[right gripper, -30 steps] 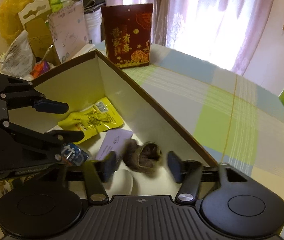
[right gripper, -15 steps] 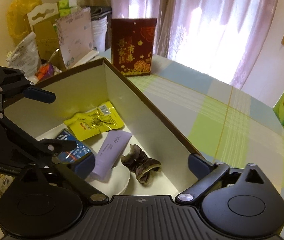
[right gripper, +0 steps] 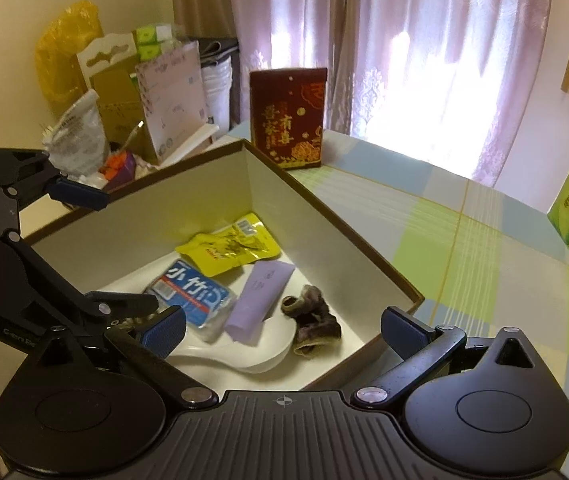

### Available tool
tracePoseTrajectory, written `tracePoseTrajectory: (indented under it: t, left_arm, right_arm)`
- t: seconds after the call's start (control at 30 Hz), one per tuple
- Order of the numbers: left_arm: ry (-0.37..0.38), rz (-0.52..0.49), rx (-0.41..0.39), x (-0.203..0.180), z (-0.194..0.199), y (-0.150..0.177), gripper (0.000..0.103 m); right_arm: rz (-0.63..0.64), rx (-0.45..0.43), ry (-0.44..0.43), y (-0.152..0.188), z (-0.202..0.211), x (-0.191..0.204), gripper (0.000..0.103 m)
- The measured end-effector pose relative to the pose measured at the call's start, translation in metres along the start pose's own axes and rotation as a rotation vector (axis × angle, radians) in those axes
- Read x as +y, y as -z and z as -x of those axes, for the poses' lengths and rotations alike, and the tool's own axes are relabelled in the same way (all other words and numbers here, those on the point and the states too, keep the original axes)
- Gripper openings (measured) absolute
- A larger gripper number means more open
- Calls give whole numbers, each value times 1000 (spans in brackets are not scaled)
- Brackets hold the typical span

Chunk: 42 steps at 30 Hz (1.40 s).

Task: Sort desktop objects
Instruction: 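Move both tools back from the box toward the green tube and cotton swabs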

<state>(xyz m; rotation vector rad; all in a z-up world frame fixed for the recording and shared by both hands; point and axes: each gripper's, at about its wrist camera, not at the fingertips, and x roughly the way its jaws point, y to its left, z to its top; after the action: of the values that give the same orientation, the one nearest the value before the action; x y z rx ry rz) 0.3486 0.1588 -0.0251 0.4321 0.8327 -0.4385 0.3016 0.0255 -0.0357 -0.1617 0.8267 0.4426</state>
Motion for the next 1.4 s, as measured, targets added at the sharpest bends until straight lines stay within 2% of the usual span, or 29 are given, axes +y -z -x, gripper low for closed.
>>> tracePoseTrajectory:
  t: [0.67, 1.07, 1.4]
  left_arm:
    - [-70, 113, -39, -22, 95, 38, 99]
    - [-111, 209, -29, -46, 149, 72, 102]
    - [-125, 293, 9, -75, 173, 97, 102]
  right_arm:
    - [6, -61, -59, 31, 68, 24, 101]
    - [10, -75, -113, 66, 109, 36, 101]
    - [42, -61, -156, 91, 131, 40, 101]
